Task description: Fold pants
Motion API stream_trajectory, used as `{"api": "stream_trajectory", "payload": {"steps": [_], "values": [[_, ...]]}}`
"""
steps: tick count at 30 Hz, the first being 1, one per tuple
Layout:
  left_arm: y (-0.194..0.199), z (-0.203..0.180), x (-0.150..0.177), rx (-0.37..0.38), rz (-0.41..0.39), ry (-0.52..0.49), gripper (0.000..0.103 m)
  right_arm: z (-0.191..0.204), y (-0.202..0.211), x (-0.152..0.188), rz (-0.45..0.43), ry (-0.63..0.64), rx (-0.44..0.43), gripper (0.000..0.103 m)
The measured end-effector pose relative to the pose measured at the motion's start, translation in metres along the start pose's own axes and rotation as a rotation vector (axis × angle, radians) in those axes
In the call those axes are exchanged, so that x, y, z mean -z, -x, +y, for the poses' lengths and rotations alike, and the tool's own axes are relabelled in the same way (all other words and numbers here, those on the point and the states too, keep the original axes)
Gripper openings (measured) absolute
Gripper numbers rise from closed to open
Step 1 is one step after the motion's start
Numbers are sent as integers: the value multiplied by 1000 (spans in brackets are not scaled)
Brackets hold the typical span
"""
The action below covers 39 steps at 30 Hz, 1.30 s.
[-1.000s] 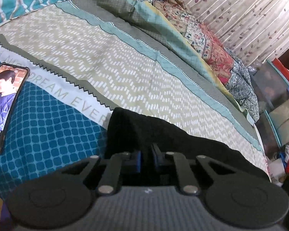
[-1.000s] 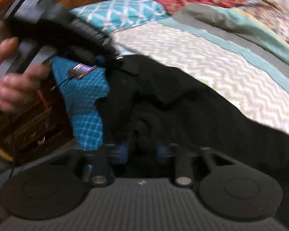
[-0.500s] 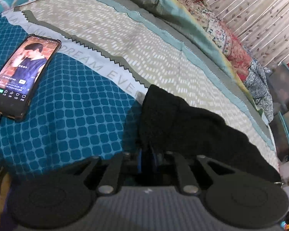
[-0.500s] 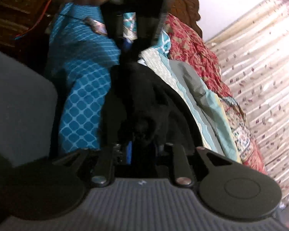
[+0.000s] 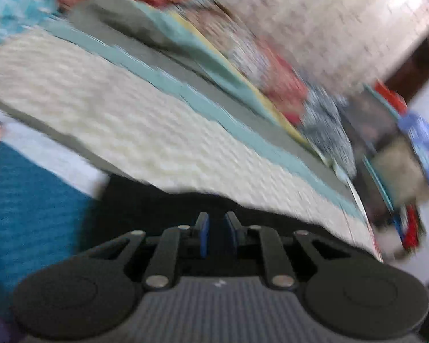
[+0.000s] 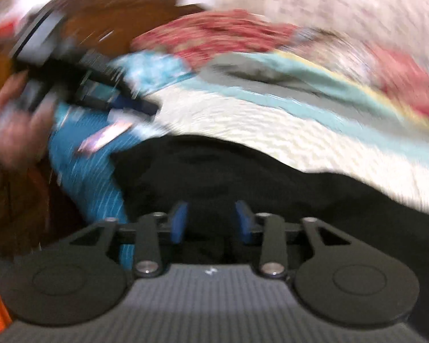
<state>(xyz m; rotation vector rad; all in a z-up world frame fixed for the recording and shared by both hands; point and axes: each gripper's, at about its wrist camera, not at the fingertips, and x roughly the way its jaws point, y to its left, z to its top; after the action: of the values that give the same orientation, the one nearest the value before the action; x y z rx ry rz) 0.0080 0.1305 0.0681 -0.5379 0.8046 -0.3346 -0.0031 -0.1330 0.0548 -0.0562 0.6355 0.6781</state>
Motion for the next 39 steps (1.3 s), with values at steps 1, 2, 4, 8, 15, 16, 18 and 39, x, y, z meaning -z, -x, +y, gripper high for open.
{"api": "stream_trajectory", "payload": {"steps": [1, 2, 4, 8, 15, 16, 18, 39], "values": [[-14, -10, 5, 7, 34, -34, 14, -8, -5, -1, 3, -89, 19, 23], [-29, -17, 12, -9, 67, -72, 15, -15, -9, 2, 7, -157, 31, 23], [-53, -21, 28, -103, 142, -130, 15, -24, -22, 15, 51, -274, 24, 23], [-59, -5, 59, -154, 212, -160, 13, -21, -32, 45, 214, -310, 2, 23], [-60, 13, 46, -133, 234, -19, 11, -3, -14, 43, 141, -205, 2, 25], [-59, 15, 47, -124, 239, -5, 11, 6, -11, 41, 130, -136, 13, 25], [-62, 21, 45, -109, 244, 32, 10, 22, -9, 39, 123, 9, 40, 25], [-60, 8, 53, -157, 234, -59, 8, 23, -4, 55, 242, 156, 60, 9]]}}
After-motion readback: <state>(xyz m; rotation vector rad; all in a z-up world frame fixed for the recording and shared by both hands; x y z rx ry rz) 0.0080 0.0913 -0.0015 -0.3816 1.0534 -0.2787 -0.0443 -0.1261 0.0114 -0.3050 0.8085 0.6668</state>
